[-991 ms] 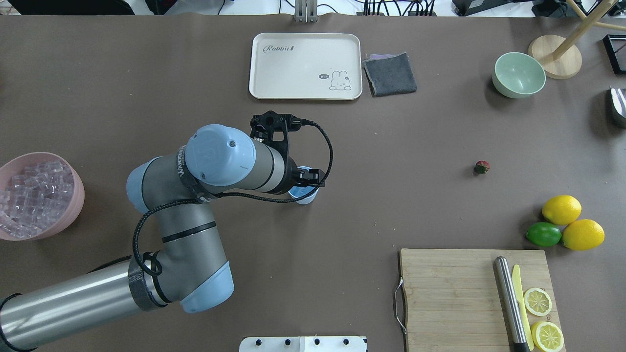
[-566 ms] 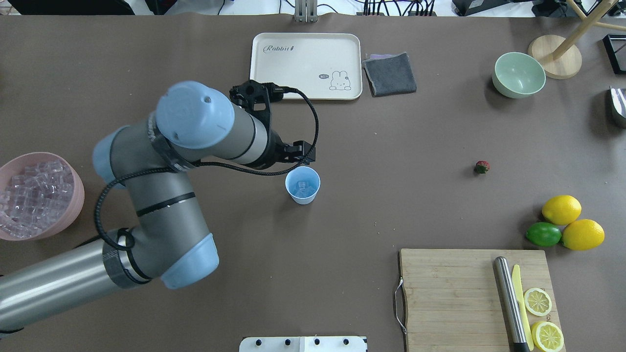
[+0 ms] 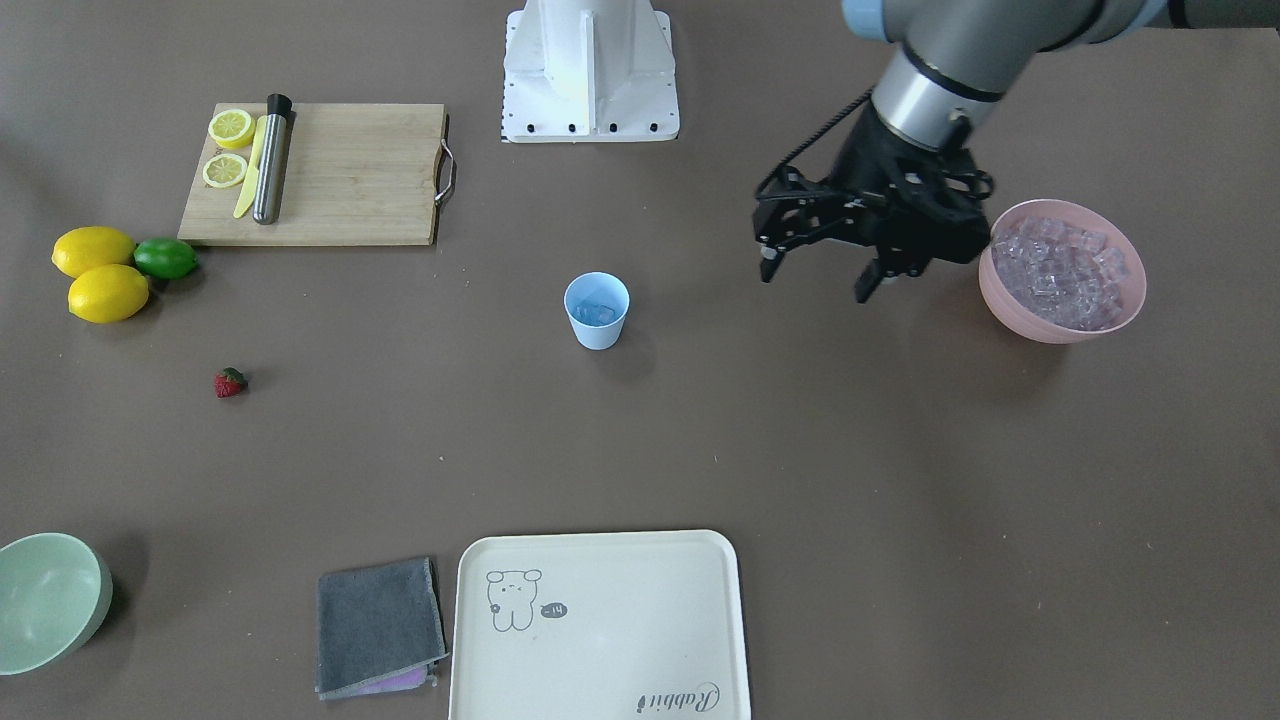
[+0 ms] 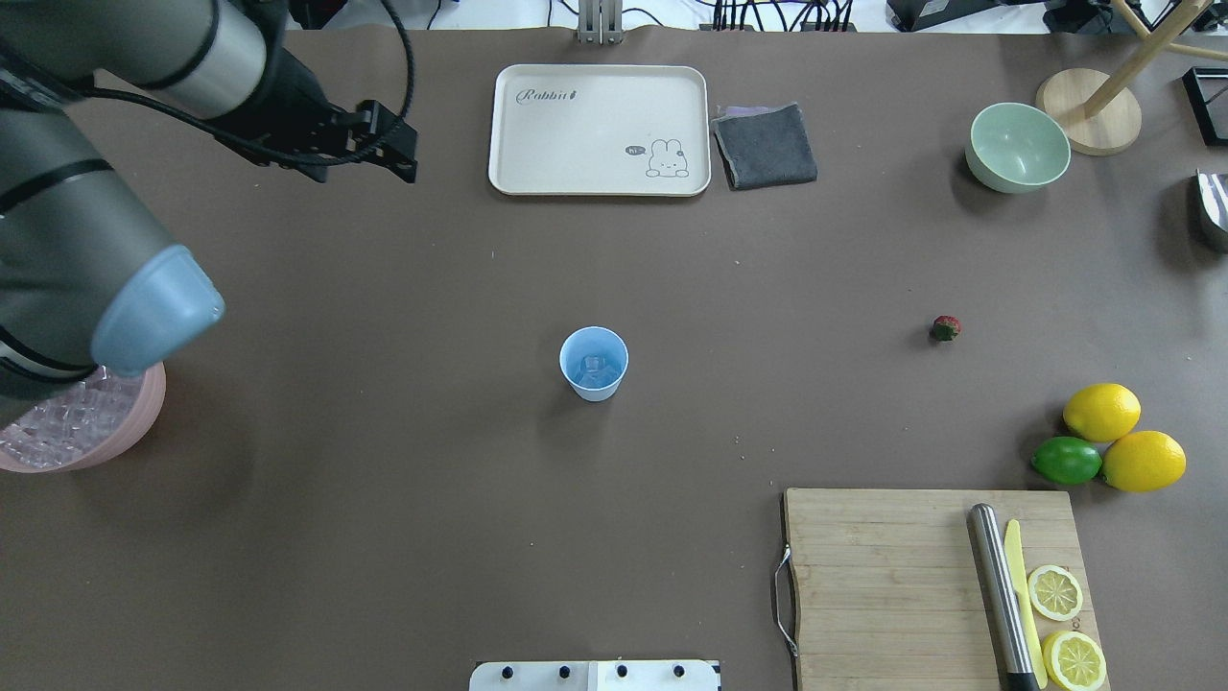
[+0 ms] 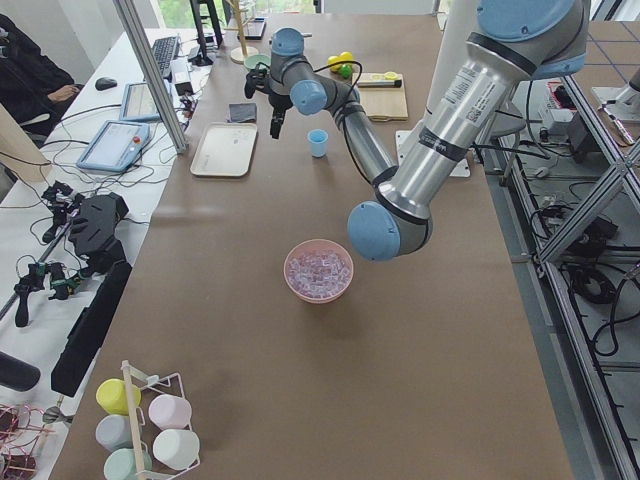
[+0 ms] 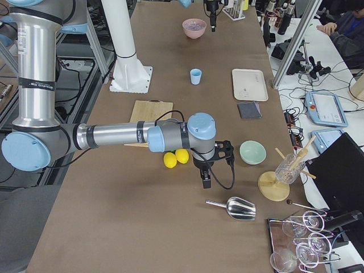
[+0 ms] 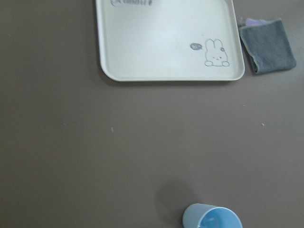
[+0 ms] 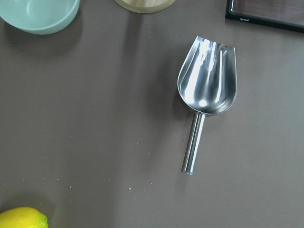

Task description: Put ice and strawberries in cup

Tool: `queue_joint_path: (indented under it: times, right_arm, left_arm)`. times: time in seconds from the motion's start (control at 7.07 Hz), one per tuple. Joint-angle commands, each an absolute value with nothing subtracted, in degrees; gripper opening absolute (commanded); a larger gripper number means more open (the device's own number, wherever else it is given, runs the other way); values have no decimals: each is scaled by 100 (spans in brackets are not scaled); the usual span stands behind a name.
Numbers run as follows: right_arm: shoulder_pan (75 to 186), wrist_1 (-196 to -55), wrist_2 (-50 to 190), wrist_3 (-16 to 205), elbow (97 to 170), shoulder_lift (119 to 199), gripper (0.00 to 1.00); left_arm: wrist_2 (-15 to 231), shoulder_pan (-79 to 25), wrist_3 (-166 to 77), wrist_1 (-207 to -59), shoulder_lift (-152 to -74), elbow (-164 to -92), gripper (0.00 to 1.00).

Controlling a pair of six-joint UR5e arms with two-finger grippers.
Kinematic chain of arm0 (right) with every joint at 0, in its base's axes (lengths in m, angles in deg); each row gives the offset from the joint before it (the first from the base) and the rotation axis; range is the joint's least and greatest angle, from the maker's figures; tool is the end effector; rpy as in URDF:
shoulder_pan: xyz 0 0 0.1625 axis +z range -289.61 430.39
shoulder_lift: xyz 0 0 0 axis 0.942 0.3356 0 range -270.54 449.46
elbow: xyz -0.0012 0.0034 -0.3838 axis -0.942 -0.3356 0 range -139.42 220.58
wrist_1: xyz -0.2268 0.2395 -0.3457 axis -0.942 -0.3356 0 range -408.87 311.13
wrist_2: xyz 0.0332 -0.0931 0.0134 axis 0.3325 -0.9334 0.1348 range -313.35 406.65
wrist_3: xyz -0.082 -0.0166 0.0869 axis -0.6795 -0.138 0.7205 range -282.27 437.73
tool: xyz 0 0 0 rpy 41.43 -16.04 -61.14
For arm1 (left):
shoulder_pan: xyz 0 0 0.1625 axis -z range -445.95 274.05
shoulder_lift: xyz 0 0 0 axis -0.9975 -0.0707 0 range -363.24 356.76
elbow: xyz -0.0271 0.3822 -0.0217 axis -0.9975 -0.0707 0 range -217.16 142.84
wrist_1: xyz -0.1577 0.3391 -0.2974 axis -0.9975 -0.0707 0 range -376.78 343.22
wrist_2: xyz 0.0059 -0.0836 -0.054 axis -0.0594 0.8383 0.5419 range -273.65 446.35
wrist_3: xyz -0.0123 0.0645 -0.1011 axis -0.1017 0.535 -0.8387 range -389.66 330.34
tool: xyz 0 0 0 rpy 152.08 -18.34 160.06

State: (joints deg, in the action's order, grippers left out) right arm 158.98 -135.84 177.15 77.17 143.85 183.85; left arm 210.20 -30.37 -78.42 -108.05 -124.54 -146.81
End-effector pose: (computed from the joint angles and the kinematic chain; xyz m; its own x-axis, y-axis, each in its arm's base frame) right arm 0.0416 -0.5416 0.5435 0.7566 -0.1622 0.6334 0.0315 0.9767 0.2125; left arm 0.3008 -0.5560 0.1167 0.5481 0.1689 -0.8192 0.0997 0.9593 0.2644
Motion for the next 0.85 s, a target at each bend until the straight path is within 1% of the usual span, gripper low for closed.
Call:
queue_joint_path:
  times: [0.0,0.14,0.28,0.57,0.71]
  right_arm:
    - [15558,-13684,17734,8305,14771,18063,100]
    - [15129,-13650,17717,8866,14850,17861,100]
    - [14525,-13675,17699,9846,14721,17319,100]
    - [13277,-13614,17202,10607,14684,17007,100]
    - [12914,-13614,17085,10951,14432,16693,100]
  left_arm:
    - [21413,-2068,-6444,-10810,-11500,-14868,97]
    - [21414,-1777,-5376,-10845,-10808,-14939,97]
    - [21441,-1461,-4722,-10871,-10574,-14801,97]
    - [21423,-1362,-4671,-10898,-10555,-14694,97]
    - [21423,-1205,-4636,-10880,-10511,-14685,97]
